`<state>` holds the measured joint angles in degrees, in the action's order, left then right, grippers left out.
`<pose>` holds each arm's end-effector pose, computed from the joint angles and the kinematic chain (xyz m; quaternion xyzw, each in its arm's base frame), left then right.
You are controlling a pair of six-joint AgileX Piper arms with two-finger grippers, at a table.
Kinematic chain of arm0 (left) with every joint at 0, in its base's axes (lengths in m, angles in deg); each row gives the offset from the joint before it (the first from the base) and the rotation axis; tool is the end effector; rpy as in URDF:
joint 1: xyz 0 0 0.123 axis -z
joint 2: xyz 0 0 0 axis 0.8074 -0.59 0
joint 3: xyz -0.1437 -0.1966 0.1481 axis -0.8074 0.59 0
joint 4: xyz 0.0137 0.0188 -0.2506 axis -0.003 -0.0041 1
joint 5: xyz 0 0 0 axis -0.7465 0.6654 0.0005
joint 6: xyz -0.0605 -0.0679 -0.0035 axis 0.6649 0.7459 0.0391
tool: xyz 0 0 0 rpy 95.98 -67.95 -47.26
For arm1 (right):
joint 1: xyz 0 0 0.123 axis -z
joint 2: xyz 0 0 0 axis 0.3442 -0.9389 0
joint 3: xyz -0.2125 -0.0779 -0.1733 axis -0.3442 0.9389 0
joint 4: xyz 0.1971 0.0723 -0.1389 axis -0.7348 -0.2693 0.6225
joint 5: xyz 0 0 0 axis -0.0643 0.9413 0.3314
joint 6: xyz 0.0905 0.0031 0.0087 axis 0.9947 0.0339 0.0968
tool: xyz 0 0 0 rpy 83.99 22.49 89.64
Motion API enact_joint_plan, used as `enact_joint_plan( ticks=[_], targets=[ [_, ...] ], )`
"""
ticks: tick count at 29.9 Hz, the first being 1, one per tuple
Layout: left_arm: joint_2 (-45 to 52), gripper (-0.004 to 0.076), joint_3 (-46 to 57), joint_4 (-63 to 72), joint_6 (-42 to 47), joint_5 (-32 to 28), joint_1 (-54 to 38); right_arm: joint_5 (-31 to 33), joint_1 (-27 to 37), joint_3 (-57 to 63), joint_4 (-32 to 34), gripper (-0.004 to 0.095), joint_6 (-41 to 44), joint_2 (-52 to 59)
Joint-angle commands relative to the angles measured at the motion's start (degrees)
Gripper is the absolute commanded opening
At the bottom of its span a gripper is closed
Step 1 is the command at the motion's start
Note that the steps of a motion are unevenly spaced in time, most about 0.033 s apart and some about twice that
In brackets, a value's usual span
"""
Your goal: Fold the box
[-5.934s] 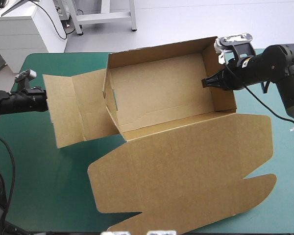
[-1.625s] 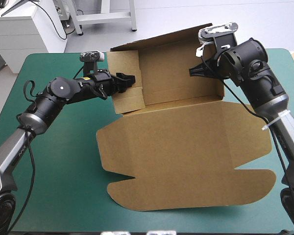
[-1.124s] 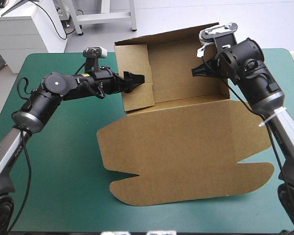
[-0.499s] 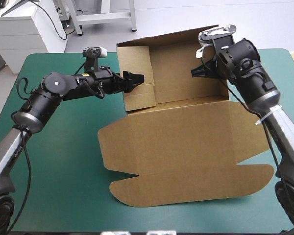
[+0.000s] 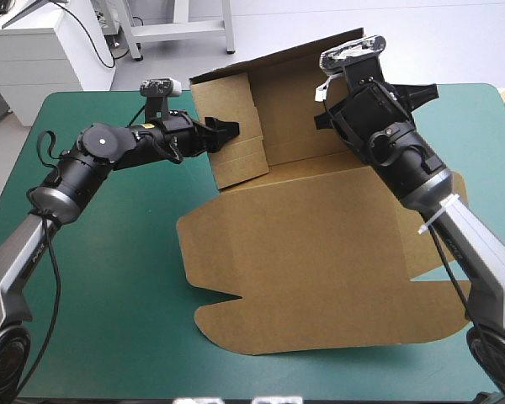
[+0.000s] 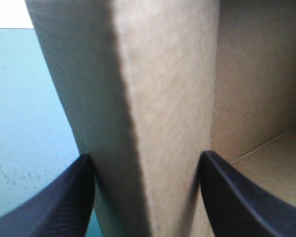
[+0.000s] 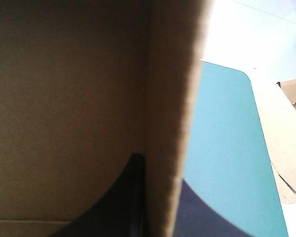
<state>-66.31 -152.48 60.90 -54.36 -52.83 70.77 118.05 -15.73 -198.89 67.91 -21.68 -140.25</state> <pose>0.3335 -0.1466 0.3776 0.1279 0.8201 -0.3501 0.4342 0.3103 0.1522 0.4590 -0.0701 0.8740 -0.1516 0.4564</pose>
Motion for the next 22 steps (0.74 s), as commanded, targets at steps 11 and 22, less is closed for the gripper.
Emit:
enact_joint_plan(
  ticks=[11, 22],
  targets=[
    [-1.7, -0.0008, -2.2, 15.1, -1.4, -0.5, 0.9, -3.3, -0.7, -5.1, -0.9, 0.0, 1.2, 2.2],
    [-2.3, -0.0008, -11.3, -17.8, 26.0, 3.8, 1.1, -1.5, 3.7, -5.1, -10.6, -0.0002, -4.1, 0.7]
  ],
)
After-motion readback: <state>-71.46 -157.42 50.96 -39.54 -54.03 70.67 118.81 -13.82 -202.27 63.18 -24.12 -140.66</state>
